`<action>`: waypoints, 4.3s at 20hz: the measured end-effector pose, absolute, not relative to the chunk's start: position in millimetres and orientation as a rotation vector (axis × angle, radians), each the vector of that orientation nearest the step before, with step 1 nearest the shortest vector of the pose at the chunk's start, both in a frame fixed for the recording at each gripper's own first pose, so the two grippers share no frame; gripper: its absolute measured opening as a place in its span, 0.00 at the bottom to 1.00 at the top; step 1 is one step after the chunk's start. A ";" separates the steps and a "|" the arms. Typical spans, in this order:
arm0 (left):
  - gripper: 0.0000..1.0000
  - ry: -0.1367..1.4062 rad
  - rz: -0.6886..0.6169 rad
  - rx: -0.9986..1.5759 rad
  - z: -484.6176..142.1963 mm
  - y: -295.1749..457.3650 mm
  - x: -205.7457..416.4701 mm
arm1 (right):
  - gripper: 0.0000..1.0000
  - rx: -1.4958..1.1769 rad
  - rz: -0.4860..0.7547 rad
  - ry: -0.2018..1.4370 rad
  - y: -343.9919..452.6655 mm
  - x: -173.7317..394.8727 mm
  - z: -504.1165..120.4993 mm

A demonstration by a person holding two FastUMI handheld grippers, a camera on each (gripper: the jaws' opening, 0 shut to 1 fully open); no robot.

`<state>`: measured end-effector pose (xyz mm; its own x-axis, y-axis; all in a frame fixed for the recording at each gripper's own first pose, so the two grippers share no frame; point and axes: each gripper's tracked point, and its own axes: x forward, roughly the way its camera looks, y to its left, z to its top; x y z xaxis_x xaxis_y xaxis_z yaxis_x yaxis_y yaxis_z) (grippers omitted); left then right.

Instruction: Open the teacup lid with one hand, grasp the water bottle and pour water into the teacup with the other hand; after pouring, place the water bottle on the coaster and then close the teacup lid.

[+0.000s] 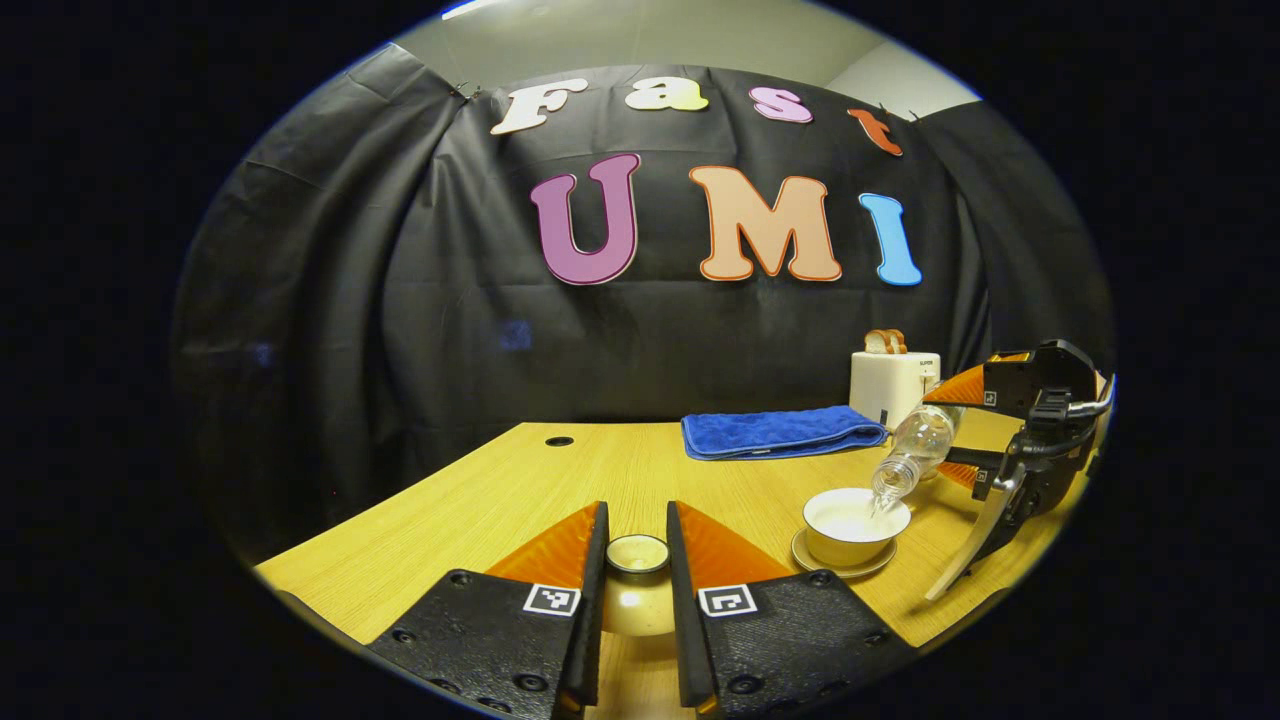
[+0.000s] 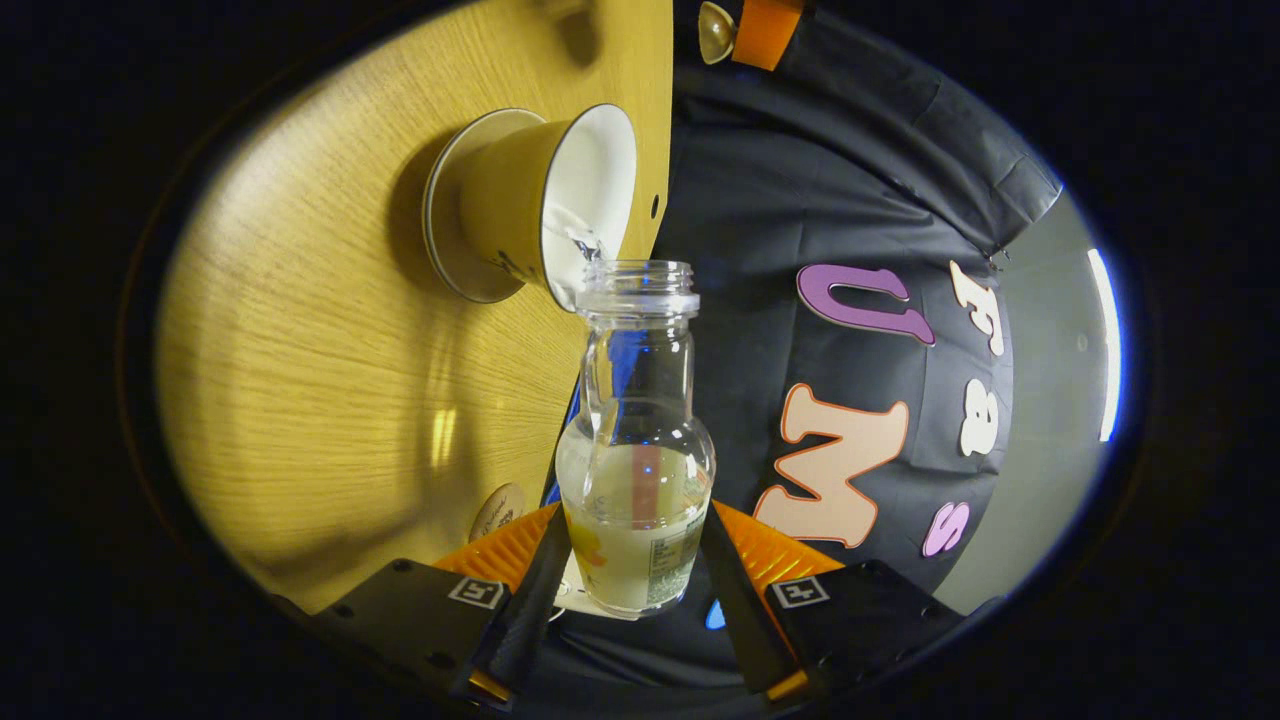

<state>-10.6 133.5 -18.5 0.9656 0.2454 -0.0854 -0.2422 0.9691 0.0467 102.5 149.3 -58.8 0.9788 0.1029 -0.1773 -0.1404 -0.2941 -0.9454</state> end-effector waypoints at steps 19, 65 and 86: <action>0.28 0.089 0.249 0.026 -18.7 137.1 -10.5 | 0.80 -2.000 0.171 -0.117 161.0 110.5 -10.1; 0.28 0.073 0.242 0.021 -11.9 134.3 -12.4 | 0.80 -0.569 0.274 0.382 95.7 109.8 -57.3; 0.28 0.077 0.232 0.015 -15.5 131.4 -10.2 | 0.82 -0.105 0.061 0.378 44.1 186.3 -84.0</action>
<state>-10.2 131.4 -15.5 0.9704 0.2298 -0.0747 -0.2287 0.9732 0.0235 186.3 44.1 -84.0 0.9277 0.0404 -0.3712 -0.0794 0.9927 -0.0905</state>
